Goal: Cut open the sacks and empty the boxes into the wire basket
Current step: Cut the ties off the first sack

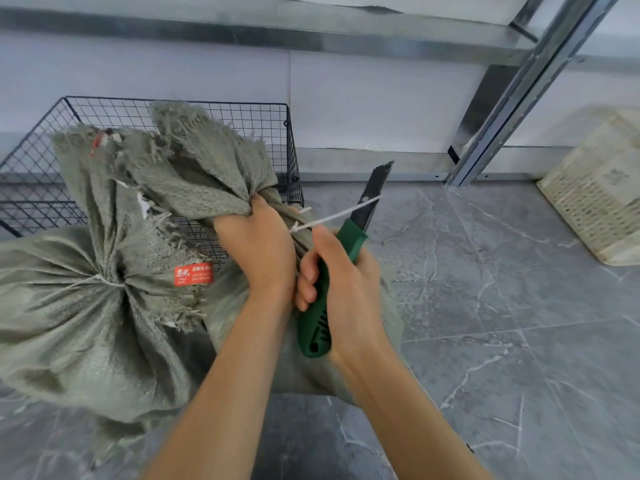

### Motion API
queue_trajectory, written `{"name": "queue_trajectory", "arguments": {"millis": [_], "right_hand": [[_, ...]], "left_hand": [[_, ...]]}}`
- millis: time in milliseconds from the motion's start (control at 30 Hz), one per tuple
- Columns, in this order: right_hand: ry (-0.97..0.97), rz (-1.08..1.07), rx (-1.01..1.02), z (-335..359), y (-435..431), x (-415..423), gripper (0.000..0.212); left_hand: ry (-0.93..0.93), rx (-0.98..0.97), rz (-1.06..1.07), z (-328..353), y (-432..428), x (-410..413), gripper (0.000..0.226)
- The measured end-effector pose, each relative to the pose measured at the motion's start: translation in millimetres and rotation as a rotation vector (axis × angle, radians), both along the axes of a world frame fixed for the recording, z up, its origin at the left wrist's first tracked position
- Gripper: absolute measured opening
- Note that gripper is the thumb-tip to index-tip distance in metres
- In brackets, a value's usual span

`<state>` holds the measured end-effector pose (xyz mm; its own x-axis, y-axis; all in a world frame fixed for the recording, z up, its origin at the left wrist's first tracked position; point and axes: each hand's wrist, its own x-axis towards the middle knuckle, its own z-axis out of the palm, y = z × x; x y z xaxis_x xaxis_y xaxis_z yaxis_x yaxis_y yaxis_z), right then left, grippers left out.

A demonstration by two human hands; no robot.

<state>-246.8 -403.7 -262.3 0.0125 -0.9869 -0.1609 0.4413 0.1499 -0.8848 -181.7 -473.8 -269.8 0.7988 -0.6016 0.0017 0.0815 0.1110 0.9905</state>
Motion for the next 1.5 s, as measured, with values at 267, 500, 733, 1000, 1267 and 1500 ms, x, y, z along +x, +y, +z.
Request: {"name": "queue_trajectory", "arguments": {"millis": [267,500,733,1000,1267,1500], "right_hand": [[0.264,-0.114,-0.071,6.1,-5.1,-6.0,0.014],[0.314,-0.168,-0.045,3.1,-9.7,-13.2,0.025],[0.303,-0.241,-0.098,15.5,-12.3,-36.3,0.024],[0.086,-0.389,-0.03,17.8,-28.9,-87.4,0.021],[0.024,-0.443,0.148,-8.1,-33.3,-134.6,0.011],[0.057,-0.572,0.263,-36.7,-34.7,-195.1,0.01]], "left_hand": [[-0.029,-0.012,-0.034,-0.5,5.3,-10.1,0.027],[-0.025,-0.011,-0.081,-2.9,5.0,-12.4,0.032],[0.017,-0.009,-0.164,-6.7,6.8,-17.2,0.023],[0.01,-0.008,-0.26,-8.1,3.9,-19.8,0.034],[-0.131,-0.002,-0.508,-14.9,5.1,-48.1,0.023],[-0.155,-0.006,-0.587,-19.1,9.9,-75.5,0.025]]}}
